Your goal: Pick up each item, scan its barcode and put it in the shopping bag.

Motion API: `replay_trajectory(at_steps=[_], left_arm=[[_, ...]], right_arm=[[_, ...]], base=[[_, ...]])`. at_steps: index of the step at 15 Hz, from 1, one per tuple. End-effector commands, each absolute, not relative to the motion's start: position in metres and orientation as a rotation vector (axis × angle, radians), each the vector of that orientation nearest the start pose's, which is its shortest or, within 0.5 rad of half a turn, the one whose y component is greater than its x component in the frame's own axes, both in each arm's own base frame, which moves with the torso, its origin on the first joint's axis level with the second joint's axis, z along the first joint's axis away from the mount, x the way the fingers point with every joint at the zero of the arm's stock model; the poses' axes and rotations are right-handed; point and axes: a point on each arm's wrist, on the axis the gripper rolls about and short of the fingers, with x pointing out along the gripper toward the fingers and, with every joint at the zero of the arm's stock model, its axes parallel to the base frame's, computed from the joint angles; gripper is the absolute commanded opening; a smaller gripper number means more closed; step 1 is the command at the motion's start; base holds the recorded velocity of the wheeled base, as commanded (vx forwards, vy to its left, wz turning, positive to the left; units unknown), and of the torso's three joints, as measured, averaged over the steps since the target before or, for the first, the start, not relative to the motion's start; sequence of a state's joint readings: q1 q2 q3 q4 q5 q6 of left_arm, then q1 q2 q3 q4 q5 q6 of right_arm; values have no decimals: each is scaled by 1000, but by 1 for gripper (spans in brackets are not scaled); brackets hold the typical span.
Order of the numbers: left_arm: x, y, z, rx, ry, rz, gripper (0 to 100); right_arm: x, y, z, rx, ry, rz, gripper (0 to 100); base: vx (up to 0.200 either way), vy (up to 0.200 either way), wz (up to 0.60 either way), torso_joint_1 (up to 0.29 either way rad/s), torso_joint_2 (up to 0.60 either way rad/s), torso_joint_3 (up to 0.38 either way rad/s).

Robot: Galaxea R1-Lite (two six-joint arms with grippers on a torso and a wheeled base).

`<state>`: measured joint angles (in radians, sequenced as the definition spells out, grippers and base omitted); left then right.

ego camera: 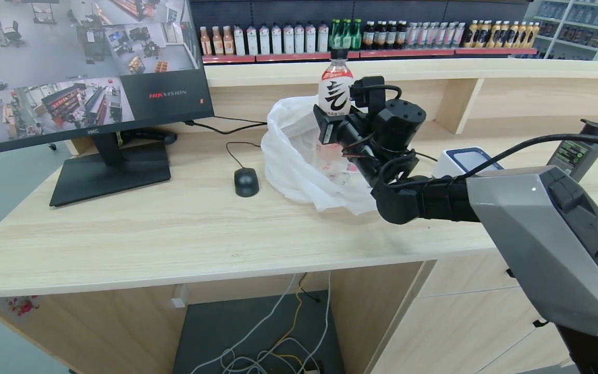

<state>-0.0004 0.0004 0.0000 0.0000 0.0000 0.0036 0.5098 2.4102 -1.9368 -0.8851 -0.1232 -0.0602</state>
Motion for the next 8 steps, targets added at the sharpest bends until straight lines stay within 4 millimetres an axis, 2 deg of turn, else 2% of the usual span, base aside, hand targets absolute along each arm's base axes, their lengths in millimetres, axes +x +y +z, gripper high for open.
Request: replay_trajectory(at_steps=[1,4,8], left_arm=[[-23,0,75,5,0,0,100],[-23,0,75,3,0,0,100],[-23,0,75,3,0,0,100]], right_arm=[[446,245,226,70,-403,366,0],[452,248,220,70,-409,364,0],[460,253,200,57,-365,360,0]], base=[[0,0,0,0,0,0],[0,0,0,0,0,0],[0,0,0,0,0,0]])
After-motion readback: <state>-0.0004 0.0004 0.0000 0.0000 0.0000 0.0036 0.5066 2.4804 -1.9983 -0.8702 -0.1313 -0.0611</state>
